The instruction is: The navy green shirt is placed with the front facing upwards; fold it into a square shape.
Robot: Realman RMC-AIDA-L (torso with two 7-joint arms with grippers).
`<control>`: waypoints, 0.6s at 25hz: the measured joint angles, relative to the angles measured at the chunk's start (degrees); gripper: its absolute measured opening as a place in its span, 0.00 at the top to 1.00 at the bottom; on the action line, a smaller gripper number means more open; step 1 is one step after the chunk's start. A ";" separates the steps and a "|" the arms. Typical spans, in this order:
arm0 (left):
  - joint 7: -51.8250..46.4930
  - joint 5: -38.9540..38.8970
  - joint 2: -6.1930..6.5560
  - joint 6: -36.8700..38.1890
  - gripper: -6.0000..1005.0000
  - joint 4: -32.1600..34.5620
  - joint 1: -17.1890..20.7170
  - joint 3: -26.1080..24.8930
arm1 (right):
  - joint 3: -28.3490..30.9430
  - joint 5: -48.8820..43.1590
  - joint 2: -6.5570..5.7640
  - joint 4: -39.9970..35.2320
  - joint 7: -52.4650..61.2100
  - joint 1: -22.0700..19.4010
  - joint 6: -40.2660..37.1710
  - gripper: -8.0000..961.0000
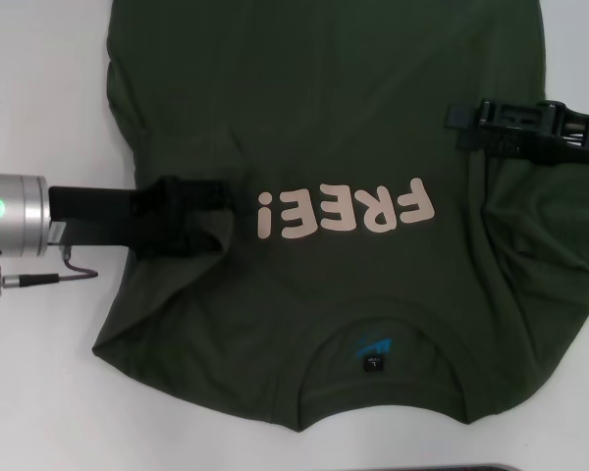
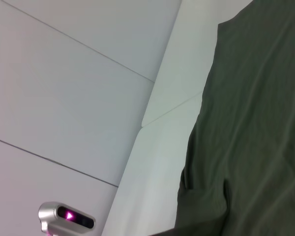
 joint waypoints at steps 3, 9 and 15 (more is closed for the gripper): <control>0.60 -0.02 -0.44 0.84 0.22 0.01 0.46 0.03 | -0.11 0.00 0.00 0.13 0.00 0.18 0.00 0.11; 2.90 0.20 -1.14 1.90 0.22 0.28 1.70 0.05 | -0.24 0.00 0.00 0.30 0.00 0.26 0.08 0.11; 3.36 -0.26 -0.43 2.08 0.22 -0.04 2.99 -0.89 | -0.23 0.00 0.00 0.33 0.00 0.30 0.10 0.11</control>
